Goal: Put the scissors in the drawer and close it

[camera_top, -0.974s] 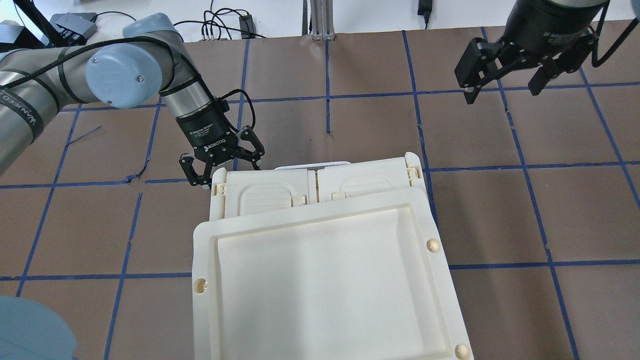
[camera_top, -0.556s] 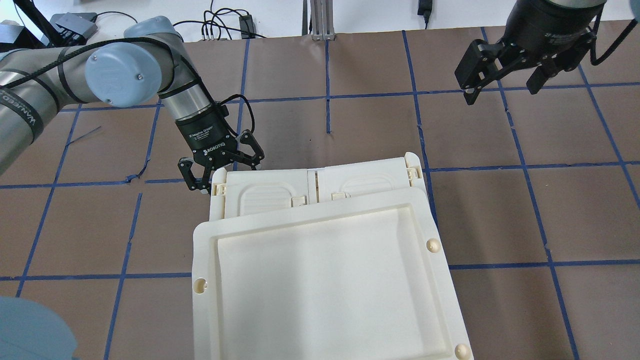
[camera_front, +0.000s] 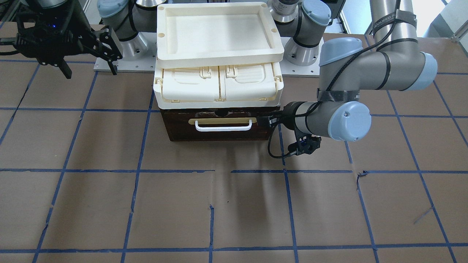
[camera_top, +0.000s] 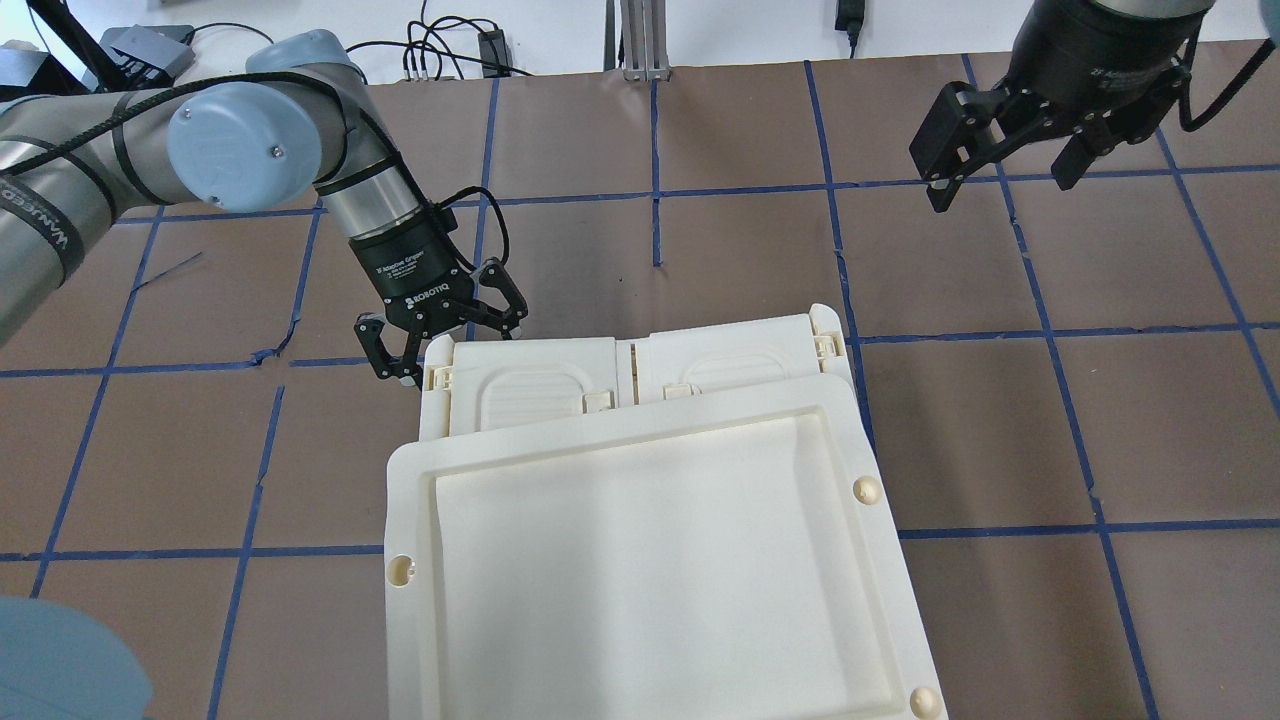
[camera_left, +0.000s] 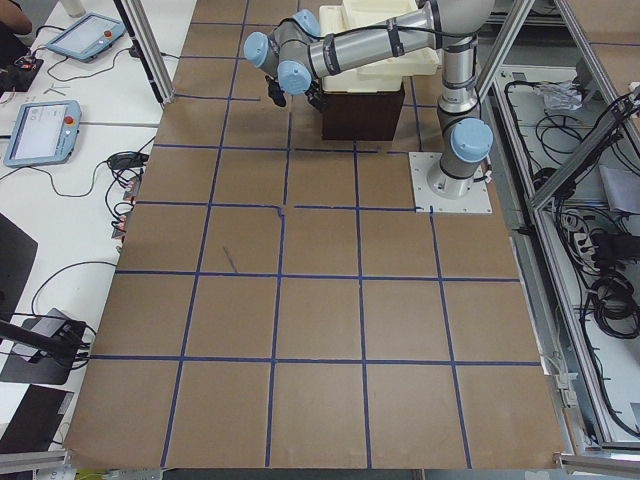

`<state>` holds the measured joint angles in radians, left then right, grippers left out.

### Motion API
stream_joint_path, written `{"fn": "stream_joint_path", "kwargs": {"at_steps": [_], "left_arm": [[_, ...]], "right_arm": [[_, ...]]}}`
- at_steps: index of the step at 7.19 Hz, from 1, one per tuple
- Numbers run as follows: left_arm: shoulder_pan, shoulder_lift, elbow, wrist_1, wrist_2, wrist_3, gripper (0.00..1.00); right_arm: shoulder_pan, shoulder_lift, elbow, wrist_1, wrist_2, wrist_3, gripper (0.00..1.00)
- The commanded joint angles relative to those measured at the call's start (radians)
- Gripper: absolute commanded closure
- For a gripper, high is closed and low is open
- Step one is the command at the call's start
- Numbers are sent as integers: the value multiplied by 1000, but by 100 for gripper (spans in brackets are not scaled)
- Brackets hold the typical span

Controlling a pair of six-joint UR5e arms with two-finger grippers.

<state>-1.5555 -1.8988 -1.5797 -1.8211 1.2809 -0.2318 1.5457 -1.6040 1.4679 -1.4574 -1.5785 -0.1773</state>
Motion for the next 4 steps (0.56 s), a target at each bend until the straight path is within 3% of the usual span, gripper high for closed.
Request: {"fn": "stream_joint_path", "kwargs": {"at_steps": [1,2,3,4], "left_arm": [[0,45,9,263,8,34,0],[0,105,6,398,62,58,0],[0,148,13,443,178,148,0],[-3,187,12,447,236,222,0]], "right_arm": [[4,-1,0,-1,1,-1,0],[-1,-1,0,0,0,-1,0],[2,1,2,-1,0,2,0],[-1,-1,0,0,-3,4,0]]}}
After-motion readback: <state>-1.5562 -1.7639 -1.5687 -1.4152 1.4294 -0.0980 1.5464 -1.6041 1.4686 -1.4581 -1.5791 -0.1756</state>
